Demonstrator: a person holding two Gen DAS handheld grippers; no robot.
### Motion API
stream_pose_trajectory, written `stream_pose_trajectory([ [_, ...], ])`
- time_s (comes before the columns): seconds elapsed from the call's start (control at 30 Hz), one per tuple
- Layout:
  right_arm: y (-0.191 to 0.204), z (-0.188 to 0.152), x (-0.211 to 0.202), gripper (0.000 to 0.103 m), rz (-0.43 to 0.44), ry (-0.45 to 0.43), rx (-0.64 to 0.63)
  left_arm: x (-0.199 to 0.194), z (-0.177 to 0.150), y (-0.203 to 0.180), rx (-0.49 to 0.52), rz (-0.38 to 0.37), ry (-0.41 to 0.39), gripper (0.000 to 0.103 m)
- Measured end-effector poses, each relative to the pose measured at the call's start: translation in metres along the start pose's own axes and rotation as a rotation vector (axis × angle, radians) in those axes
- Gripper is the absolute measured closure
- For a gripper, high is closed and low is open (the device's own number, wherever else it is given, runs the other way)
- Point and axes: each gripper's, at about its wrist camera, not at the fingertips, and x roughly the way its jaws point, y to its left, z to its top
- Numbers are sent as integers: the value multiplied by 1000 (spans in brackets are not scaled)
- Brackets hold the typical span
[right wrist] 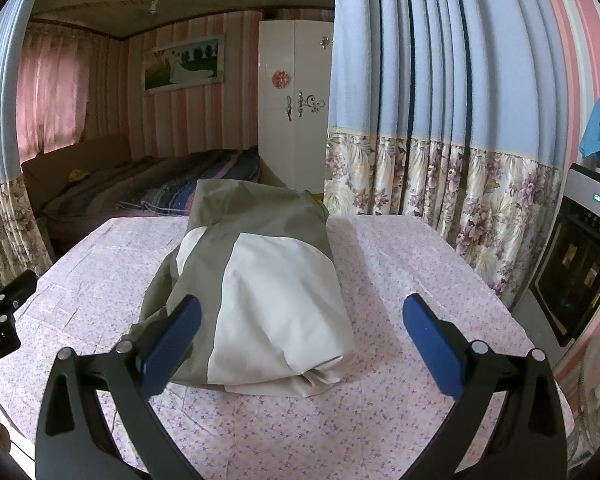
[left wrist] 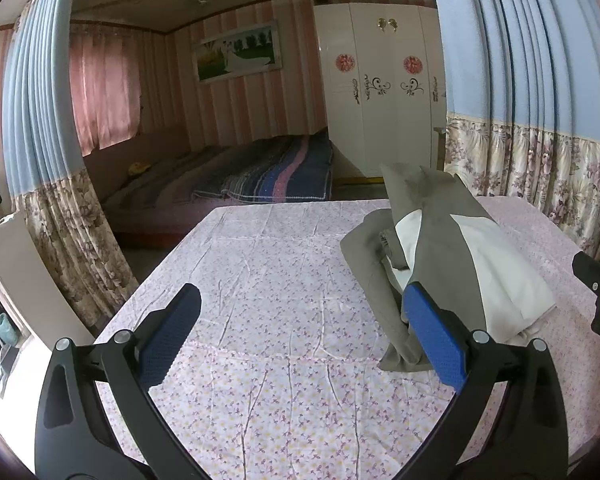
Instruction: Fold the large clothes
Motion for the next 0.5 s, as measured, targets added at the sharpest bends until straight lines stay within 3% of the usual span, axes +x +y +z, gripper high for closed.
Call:
stream_pose_trajectory([
  [0.5,-1,0,1,2,-1,1,3,-3,-2,-1,25,-22,2,3],
])
